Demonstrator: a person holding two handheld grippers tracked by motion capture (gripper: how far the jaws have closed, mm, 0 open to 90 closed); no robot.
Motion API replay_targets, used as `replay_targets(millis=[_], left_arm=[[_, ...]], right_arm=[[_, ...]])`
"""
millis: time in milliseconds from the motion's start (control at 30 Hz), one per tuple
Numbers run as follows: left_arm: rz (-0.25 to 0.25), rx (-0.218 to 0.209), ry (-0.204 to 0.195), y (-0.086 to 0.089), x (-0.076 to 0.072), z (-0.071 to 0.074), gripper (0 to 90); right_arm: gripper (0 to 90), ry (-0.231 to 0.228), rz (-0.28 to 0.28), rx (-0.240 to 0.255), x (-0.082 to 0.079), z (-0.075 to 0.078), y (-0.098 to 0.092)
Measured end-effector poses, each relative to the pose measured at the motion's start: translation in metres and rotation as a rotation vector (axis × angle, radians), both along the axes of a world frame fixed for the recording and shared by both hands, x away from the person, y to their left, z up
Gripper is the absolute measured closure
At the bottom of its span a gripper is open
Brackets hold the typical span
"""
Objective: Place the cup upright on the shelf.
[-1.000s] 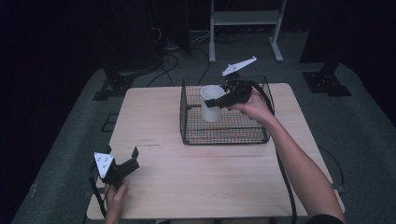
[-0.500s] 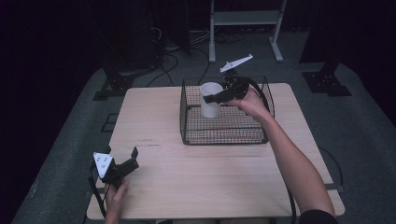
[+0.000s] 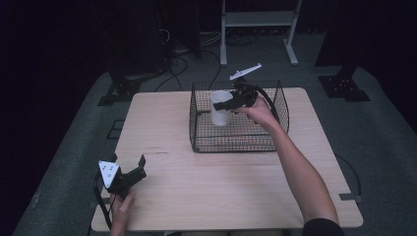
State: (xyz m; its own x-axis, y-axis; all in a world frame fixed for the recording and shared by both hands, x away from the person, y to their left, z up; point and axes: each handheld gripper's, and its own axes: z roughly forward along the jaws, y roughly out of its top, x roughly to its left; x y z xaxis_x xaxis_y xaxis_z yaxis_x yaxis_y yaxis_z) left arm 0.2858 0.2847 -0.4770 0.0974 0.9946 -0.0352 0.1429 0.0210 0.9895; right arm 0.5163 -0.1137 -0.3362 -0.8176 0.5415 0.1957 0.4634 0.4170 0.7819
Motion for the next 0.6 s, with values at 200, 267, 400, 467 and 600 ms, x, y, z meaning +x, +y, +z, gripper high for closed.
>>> replay_targets(millis=[200,267,400,467,600], left_arm=[[-0.001,-0.001,0.0,0.0,0.0,0.0,0.0],[0.0,-0.002,0.0,0.0,0.0,0.0,0.0],[0.001,-0.004,-0.001,0.0,0.0,0.0,0.0],[0.0,-0.004,-0.001,0.0,0.0,0.0,0.0],[0.0,-0.004,0.0,0.0,0.0,0.0,0.0]], right_arm=[[19.1,0.02,-0.014,0.009,0.006,-0.013,-0.002],[19.1,0.029,-0.023,0.007,0.008,-0.015,-0.002],[19.1,0.036,-0.019,-0.008,0.01,-0.02,-0.002],[19.0,0.035,-0.019,-0.016,0.011,-0.021,-0.001],[19.0,0.048,-0.03,-0.026,0.014,-0.026,-0.003]])
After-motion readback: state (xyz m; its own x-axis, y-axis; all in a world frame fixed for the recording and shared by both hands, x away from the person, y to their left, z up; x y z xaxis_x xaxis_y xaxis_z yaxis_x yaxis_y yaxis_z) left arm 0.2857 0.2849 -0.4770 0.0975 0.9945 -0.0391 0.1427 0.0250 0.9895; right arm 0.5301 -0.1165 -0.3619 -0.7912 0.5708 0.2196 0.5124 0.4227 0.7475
